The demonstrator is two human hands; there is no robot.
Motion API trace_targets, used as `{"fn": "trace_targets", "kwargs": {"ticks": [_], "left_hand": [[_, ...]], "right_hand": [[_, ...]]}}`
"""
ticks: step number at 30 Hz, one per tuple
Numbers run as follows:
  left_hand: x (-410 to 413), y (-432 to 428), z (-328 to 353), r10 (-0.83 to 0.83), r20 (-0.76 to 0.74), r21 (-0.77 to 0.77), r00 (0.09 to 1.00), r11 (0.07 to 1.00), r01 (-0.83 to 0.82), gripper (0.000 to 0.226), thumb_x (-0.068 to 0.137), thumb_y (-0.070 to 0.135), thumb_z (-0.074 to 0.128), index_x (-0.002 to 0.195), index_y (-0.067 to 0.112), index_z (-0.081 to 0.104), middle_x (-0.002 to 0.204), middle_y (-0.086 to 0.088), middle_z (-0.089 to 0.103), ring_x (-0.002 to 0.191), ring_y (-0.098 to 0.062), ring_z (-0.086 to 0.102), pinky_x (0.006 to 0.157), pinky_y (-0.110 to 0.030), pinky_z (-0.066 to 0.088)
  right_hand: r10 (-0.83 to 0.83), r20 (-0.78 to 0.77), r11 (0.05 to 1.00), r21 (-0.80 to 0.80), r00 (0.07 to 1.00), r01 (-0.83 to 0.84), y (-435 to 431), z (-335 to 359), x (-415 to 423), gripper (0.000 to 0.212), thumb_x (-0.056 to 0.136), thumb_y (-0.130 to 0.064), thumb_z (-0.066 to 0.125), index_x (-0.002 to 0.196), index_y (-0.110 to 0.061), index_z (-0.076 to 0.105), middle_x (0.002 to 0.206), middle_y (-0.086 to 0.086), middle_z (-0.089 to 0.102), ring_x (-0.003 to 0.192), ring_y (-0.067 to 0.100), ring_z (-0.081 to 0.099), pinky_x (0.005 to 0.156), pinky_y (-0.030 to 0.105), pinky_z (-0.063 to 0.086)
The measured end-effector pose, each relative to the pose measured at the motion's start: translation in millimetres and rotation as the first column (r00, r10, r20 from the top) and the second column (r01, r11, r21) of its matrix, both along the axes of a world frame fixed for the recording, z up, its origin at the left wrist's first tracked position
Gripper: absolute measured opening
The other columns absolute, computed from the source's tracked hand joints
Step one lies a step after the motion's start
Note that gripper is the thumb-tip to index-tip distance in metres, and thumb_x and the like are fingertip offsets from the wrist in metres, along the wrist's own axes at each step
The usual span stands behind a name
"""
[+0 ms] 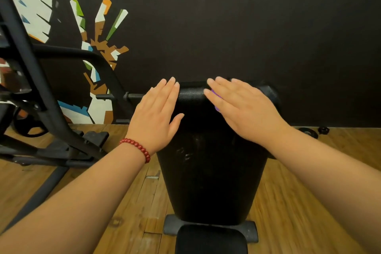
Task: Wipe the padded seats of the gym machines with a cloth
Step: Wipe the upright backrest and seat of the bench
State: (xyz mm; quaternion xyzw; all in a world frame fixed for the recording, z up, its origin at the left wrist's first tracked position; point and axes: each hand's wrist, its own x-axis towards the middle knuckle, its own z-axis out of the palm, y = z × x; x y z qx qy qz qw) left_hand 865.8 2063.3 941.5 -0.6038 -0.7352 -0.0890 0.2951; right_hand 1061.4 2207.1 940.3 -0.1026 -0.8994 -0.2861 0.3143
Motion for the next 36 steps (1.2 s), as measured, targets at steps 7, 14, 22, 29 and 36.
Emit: {"fn": "trace_targets", "kwargs": {"ticks": [7, 14, 22, 29, 36], "left_hand": [[-5, -5, -6, -0.072, 0.081, 0.03, 0.994, 0.997, 0.07, 0.067, 0.095, 0.037, 0.047, 0.151, 0.008, 0.024, 0.158, -0.01, 0.025, 0.146, -0.024, 0.02, 0.116, -0.038, 0.011], [-36, -26, -18, -0.058, 0.218, 0.052, 0.974, 0.998, 0.048, 0.073, 0.095, 0.037, 0.047, 0.153, 0.012, 0.012, 0.161, -0.006, 0.011, 0.145, -0.016, 0.011, 0.11, -0.035, 0.025], [-38, -28, -45, -0.079, 0.283, 0.059, 0.956, 0.996, 0.065, 0.087, 0.095, 0.039, 0.052, 0.146, 0.013, -0.015, 0.152, 0.0, -0.023, 0.145, -0.017, 0.001, 0.11, -0.033, 0.009], [-44, -29, -64, -0.209, 0.603, 0.138, 0.77, 0.978, 0.158, 0.1, 0.095, 0.038, 0.054, 0.132, 0.033, -0.038, 0.15, 0.014, -0.03, 0.132, 0.002, 0.003, 0.108, -0.022, 0.018], [-63, -27, -71, -0.321, 0.591, 0.151, 0.74, 0.945, 0.29, 0.114, 0.092, 0.037, 0.06, 0.124, 0.045, -0.049, 0.144, 0.021, -0.036, 0.136, 0.0, 0.003, 0.115, -0.038, 0.031]], "right_hand": [[-0.081, -0.187, 0.995, -0.07, 0.979, 0.069, -29, -5, -47, 0.043, 0.1, -0.021, 0.043, 0.14, -0.005, 0.047, 0.143, 0.015, 0.05, 0.13, 0.027, 0.05, 0.11, 0.039, 0.035], [-0.079, -0.106, 0.995, 0.047, 0.991, 0.084, -24, -29, -20, 0.05, 0.1, -0.018, 0.046, 0.148, -0.012, 0.033, 0.154, 0.011, 0.033, 0.144, 0.029, 0.027, 0.118, 0.043, 0.017], [-0.092, -0.174, 0.995, 0.01, 0.981, 0.095, -48, -31, -77, 0.055, 0.099, -0.012, 0.046, 0.15, -0.005, 0.026, 0.156, 0.015, 0.024, 0.146, 0.027, 0.021, 0.12, 0.04, 0.015], [-0.03, 0.066, 0.994, 0.105, 0.997, 0.023, -49, -58, -66, 0.068, 0.093, -0.004, 0.046, 0.152, -0.008, 0.014, 0.159, 0.009, 0.006, 0.148, 0.02, 0.006, 0.122, 0.036, 0.002], [0.012, 0.11, 0.988, 0.151, 0.994, -0.029, -51, -65, -82, 0.06, 0.097, -0.006, 0.038, 0.152, -0.006, 0.015, 0.159, 0.009, 0.008, 0.148, 0.022, 0.008, 0.121, 0.038, 0.005]]}}
